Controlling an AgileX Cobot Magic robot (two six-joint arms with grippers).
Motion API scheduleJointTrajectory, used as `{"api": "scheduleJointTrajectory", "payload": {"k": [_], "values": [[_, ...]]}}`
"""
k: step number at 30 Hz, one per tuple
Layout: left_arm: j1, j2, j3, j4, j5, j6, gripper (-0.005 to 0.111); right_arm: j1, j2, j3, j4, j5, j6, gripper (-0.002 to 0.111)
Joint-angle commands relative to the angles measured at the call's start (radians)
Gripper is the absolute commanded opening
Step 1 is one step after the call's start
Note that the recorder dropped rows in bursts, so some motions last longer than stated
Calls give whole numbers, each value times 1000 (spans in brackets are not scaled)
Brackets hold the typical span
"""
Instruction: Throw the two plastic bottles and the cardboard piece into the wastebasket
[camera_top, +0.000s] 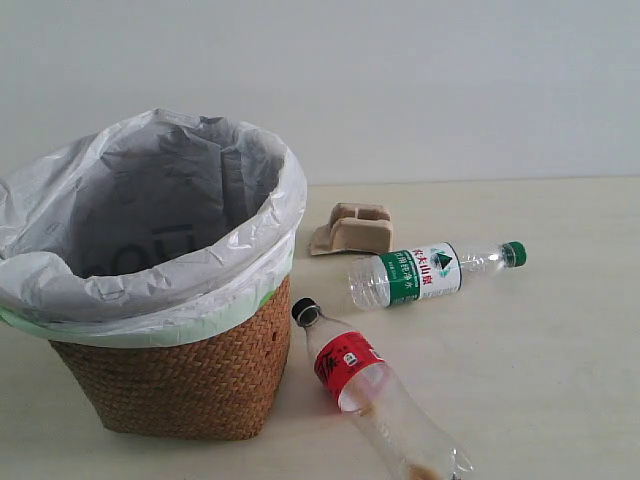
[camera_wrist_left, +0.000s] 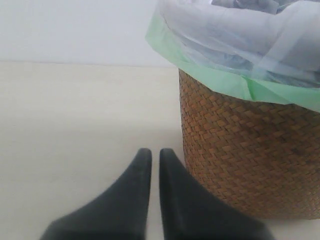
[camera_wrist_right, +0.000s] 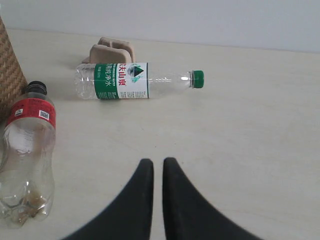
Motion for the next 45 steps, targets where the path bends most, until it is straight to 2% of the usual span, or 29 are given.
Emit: {"api": "scheduleJointTrajectory", "payload": {"k": [1, 8, 9, 13, 15, 28, 32, 35, 41, 43, 45], "values": [[3, -2, 3, 2, -3, -9, 6, -8, -6, 0, -5, -4, 1, 4], [3, -2, 3, 2, -3, -9, 6, -8, -6, 0, -1, 0, 14, 4], [3, -2, 3, 2, -3, -9, 6, -8, -6, 0, 32, 0, 79, 4], [3, -2, 3, 2, -3, -9, 6, -8, -6, 0, 272, -28, 632, 4], [3, -2, 3, 2, -3, -9, 6, -8, -6, 0, 308, -28, 709, 4], [3, -2, 3, 2, -3, -9, 6, -8, -6, 0, 308, -45, 706, 4], [3, -2, 3, 2, -3, -9, 6, -8, -6, 0, 310, -107, 714, 4], [3, -2, 3, 2, -3, -9, 6, -2, -6, 0, 310, -234, 712, 4], [3, -2, 3, 2, -3, -9, 6, 0, -6, 0, 310, -597, 712, 4], [3, -2, 3, 2, -3, -9, 6, 0, -6, 0, 300, -666, 709, 4], [3, -2, 3, 2, -3, -9, 6, 0, -6, -11, 261, -640, 689, 4]]}}
